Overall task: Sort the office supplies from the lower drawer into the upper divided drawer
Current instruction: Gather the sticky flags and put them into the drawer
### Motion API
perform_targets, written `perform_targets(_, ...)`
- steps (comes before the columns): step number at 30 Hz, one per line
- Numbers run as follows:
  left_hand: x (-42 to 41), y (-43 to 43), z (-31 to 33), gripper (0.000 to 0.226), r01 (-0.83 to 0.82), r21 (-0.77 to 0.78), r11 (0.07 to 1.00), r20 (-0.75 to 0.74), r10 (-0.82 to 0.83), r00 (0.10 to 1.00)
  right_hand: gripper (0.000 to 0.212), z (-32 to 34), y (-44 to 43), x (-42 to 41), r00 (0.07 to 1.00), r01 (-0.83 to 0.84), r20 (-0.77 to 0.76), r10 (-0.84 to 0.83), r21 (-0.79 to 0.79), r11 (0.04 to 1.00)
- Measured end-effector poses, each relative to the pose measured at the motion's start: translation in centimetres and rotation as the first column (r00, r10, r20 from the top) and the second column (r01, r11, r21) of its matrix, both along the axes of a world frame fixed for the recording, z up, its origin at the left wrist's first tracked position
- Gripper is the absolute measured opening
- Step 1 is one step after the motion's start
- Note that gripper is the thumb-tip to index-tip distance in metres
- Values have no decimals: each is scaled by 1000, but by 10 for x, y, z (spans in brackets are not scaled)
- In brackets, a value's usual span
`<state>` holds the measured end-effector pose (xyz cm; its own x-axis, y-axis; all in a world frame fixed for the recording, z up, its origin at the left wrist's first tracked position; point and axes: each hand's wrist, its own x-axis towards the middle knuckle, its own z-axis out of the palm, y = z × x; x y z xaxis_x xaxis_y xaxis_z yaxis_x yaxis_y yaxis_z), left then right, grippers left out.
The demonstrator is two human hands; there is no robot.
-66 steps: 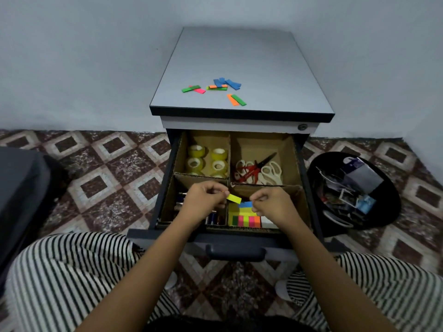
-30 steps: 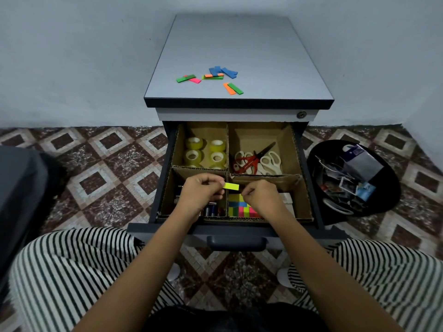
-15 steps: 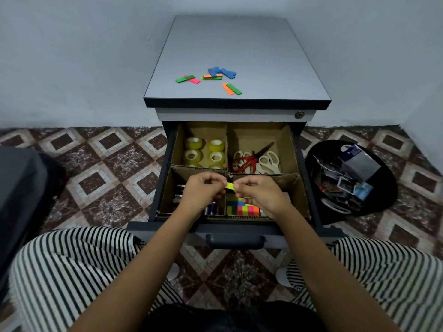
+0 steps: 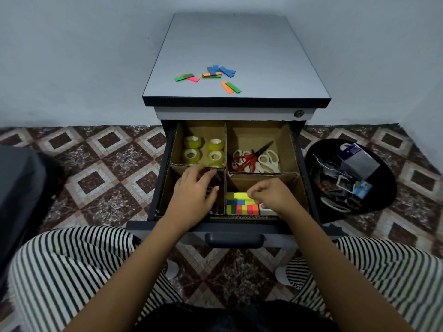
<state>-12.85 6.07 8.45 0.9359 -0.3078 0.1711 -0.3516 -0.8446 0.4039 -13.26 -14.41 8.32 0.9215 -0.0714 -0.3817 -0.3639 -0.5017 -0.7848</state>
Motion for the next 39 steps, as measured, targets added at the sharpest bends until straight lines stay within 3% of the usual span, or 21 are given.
perform_targets(4, 1, -1, 1, 59, -18, 112, 994, -118, 31, 993, 17, -2, 8, 5, 996, -90, -40, 86, -128, 988)
perform_targets(9, 2, -1, 0, 65, -29, 100, 995, -278, 56, 959, 19, -4, 18, 7, 990, -141, -53, 131, -265, 954)
perform_targets(24, 1, -3, 1, 61, -21, 179, 984, -294, 74, 953, 20, -15, 26, 11, 977, -194, -12, 215, -475, 858)
perform_targets(39, 1, -3, -2, 61, -22, 175, 984, -274, 70, 959, 21, -18, 24, 9, 969, -216, 3, 247, -479, 851)
